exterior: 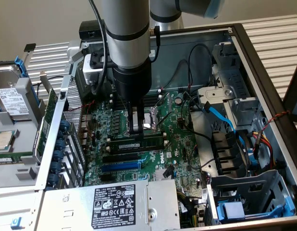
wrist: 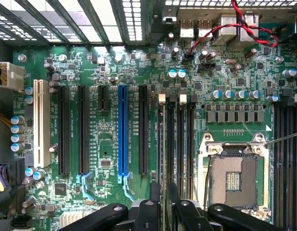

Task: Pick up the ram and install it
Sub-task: 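Press down the ram until it locks into place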

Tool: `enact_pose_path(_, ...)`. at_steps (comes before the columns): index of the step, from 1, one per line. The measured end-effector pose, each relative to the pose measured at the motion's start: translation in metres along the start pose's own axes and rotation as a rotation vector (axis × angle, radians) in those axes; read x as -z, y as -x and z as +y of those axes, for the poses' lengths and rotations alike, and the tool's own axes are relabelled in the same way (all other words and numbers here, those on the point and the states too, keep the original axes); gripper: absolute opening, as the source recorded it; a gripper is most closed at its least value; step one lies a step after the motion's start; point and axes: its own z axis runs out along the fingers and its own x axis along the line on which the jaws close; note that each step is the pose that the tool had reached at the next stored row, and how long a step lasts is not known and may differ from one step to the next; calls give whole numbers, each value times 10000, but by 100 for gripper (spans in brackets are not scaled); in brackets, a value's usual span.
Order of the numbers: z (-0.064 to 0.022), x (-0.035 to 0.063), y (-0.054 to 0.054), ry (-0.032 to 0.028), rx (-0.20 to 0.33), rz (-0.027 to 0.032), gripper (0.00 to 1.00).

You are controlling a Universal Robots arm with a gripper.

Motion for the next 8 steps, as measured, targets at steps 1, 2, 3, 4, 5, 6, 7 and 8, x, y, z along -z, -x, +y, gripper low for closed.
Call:
enact_pose_path(1,1,0,0,0,0,1,21)
enact_pose_path(2,2,0,0,-1,0,0,21)
enact_pose_path(3,4,-1,0,-1,0,0,21)
enact_pose_path(4,7,0,0,-1,0,0,21)
enact_pose_path(5,8,0,0,-1,0,1,21)
enact_pose_path(6,11,2,0,0,0,1,21)
enact_pose_path(7,17,3,-1,1,-1,2,21)
enact_pose_path(8,26,3,-2,0,-1,1,21)
